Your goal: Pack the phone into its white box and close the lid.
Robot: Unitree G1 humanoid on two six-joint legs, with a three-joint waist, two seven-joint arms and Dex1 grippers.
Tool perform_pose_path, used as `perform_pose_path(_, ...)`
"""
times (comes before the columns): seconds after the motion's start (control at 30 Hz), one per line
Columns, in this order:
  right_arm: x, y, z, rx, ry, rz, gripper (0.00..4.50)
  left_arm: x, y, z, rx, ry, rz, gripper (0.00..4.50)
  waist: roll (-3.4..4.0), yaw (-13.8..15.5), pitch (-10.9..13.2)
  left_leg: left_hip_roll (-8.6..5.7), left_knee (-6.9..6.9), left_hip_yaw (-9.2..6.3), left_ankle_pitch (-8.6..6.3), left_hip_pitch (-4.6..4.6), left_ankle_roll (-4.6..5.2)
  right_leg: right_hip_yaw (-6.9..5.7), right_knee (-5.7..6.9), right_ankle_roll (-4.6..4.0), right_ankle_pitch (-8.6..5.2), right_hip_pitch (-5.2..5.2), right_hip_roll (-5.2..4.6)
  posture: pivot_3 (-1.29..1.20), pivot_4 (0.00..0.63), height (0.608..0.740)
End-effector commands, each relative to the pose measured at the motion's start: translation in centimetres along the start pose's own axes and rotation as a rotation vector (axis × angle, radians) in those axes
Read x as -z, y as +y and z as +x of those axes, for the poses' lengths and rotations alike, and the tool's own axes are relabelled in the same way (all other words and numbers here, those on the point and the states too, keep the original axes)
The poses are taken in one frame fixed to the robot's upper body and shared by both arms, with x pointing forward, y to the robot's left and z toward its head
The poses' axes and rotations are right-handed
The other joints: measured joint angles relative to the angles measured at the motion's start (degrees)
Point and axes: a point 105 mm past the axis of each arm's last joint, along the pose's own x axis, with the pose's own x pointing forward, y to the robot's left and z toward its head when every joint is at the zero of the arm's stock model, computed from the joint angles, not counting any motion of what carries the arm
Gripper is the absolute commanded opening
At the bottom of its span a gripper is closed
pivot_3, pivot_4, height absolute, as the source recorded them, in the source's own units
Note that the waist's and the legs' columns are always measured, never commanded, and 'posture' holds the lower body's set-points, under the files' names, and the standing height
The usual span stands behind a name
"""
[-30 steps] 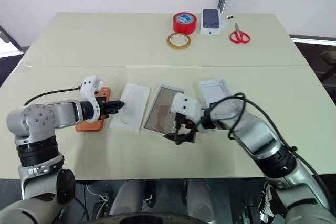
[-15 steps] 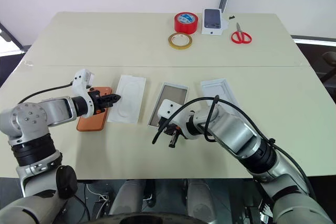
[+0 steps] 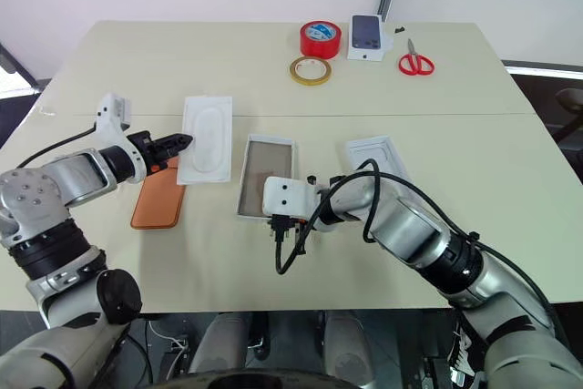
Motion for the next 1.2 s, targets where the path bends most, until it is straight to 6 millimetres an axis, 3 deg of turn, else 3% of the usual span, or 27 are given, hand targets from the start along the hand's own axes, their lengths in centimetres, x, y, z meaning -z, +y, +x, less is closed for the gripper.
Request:
perform_pose_path(0.03,-1.2,-0.1,0.0,-0.025,-0.036,-0.026,0.60,-0.8,-0.8,-0.4,0.011,-0.030,0.018,0.00,0.00,0.05,0.00,0.01,0.00,0.00,0.01,0.00,-0.01,0.00,0.01,0.08,0.05,0.00,0.00,0.00,0.150,0.740)
perform_pose_path(0.1,-1.5,-0.3,-0.1,-0.019,-0.055,-0.042,1.31,-0.7,-0.9,-0.3,0.013,-0.025,0.016,0.00,0.00,0.08,0.00,0.02,0.00,-0.01,0.01,0.01,-0.01,0.00,0.01,0.12,0.07,0.02,0.00,0.00,0.150,0.740)
perform_pose_path(0.2,-2.1,-0.8,-1.2,0.016,-0.093,-0.092,2.80,-0.2,-1.2,0.0,0.017,-0.005,0.019,0.00,-0.01,0.07,0.00,0.01,0.02,-0.01,0.01,0.00,-0.01,0.00,0.01,0.12,0.07,0.02,-0.01,0.00,0.150,0.740)
perform_pose_path(0.33,-1.8,-1.8,-3.5,0.055,-0.113,-0.080,2.80,0.9,-1.8,0.8,0.023,0.038,0.030,0.00,-0.02,0.23,0.00,0.01,0.02,-0.01,0.01,0.01,-0.02,0.00,0.00,0.12,0.07,0.04,-0.02,0.00,0.150,0.740)
perform_pose_path(0.53,1.1,-3.6,-6.5,0.172,-0.043,-0.010,2.80,3.9,-3.2,2.4,0.029,0.115,0.038,0.00,-0.03,0.21,0.00,0.01,0.03,-0.02,0.00,0.04,-0.01,0.01,-0.02,0.03,0.02,0.09,-0.04,0.00,0.150,0.740)
perform_pose_path(0.7,2.1,-4.1,-7.0,0.205,-0.018,0.007,2.80,5.7,-4.5,3.0,0.044,0.135,0.026,0.00,-0.05,0.03,0.00,0.02,0.02,-0.02,0.00,0.06,-0.01,0.02,0.01,-0.04,-0.02,0.08,-0.01,0.00,0.150,0.740)
perform_pose_path(0.97,2.0,-5.0,-6.7,0.228,-0.030,-0.001,2.80,7.5,-5.0,3.2,0.033,0.157,0.004,0.00,-0.07,0.25,0.02,0.00,0.04,-0.02,0.01,0.07,-0.01,0.02,0.01,-0.05,-0.02,0.08,0.02,0.00,0.150,0.740)
perform_pose_path(1.07,1.9,-5.3,-6.6,0.235,-0.034,-0.004,2.85,7.5,-5.3,3.0,0.050,0.154,0.006,0.97,-0.07,0.23,0.02,-0.01,0.07,-0.04,0.01,0.06,0.00,0.02,0.00,-0.05,-0.02,0.10,0.02,0.00,0.150,0.740)
perform_pose_path(1.2,1.7,-6.1,-6.4,0.260,-0.045,0.009,2.85,7.1,-6.0,2.6,0.103,0.137,0.013,2.91,-0.07,0.18,0.02,0.00,0.07,-0.05,0.01,0.07,-0.01,0.02,0.00,-0.05,-0.02,0.11,0.03,0.00,0.150,0.740)
